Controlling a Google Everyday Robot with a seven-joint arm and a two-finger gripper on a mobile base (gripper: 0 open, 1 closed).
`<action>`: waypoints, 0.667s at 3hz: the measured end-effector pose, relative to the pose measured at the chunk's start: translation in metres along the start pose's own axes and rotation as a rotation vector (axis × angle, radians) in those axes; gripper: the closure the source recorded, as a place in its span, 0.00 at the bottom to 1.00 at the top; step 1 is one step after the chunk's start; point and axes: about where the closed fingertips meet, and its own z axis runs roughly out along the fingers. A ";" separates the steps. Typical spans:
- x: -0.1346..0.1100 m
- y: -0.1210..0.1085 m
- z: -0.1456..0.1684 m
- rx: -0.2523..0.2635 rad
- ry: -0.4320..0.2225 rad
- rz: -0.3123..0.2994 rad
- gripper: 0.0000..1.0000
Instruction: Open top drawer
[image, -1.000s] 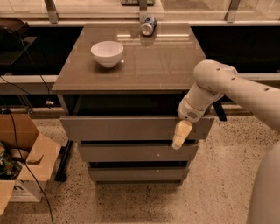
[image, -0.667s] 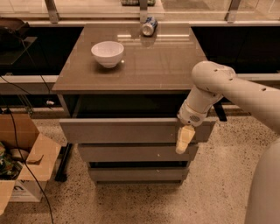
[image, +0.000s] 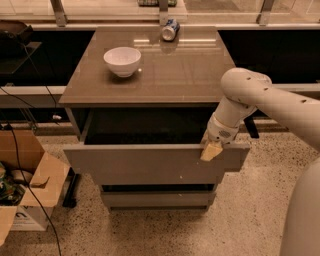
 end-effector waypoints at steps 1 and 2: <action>0.001 0.012 -0.006 0.010 -0.016 -0.025 0.66; 0.006 0.038 0.001 -0.015 -0.010 -0.023 0.43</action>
Offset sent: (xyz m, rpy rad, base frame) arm -0.2958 0.0066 -0.0269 0.0027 0.2367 0.0726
